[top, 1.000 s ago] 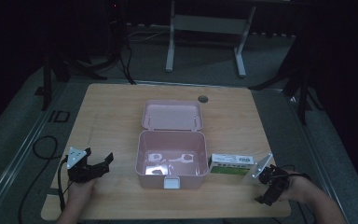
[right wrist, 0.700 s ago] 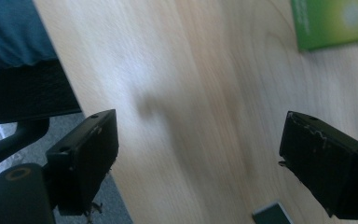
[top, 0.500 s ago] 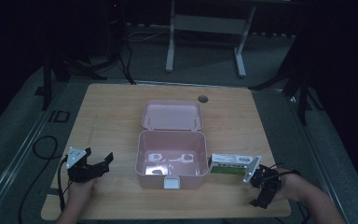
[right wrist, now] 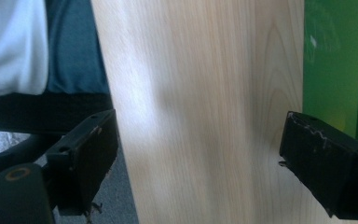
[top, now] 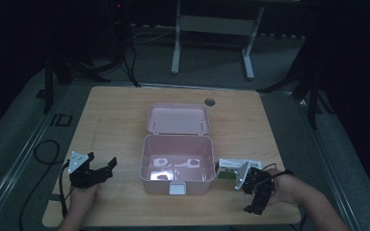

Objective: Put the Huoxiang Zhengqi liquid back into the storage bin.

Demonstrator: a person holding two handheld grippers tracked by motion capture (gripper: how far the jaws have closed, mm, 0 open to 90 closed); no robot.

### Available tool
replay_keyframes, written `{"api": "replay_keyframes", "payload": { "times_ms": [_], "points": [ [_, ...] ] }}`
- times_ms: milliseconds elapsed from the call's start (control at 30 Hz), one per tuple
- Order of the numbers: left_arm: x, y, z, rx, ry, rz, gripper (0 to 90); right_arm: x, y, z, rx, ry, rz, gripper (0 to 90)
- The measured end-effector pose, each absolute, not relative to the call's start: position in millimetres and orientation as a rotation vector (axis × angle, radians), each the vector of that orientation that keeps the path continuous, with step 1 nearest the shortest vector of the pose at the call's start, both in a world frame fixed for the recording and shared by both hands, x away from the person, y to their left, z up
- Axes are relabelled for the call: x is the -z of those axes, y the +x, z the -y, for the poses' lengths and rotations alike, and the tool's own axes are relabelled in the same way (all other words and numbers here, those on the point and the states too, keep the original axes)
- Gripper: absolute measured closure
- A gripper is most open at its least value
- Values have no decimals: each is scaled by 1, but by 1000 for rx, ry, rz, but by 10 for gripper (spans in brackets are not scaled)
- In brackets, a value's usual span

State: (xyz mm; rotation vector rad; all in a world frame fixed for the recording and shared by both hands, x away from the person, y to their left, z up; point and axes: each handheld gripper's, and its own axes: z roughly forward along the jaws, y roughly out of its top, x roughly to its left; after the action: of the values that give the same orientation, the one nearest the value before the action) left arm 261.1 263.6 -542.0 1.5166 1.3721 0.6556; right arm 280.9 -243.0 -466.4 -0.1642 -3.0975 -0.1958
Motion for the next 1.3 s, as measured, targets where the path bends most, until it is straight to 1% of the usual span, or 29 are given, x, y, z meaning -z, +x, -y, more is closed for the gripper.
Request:
{"api": "replay_keyframes", "payload": {
  "times_ms": [367, 700, 967, 1300],
  "points": [
    [542, 261, -265, -655, 1508, -1372, 62, 450, 284, 209, 176, -59, 3106, 114],
    [541, 260, -265, -649, 1502, -1362, 62, 416, 290, 190, 187, -21, 3150, 130],
    [541, 260, -266, -650, 1498, -1361, 62, 400, 308, 189, 201, -69, 3206, 129],
    [541, 260, -268, -652, 1492, -1365, 62, 399, 339, 202, 174, -152, 3247, 127]
  ]
}}
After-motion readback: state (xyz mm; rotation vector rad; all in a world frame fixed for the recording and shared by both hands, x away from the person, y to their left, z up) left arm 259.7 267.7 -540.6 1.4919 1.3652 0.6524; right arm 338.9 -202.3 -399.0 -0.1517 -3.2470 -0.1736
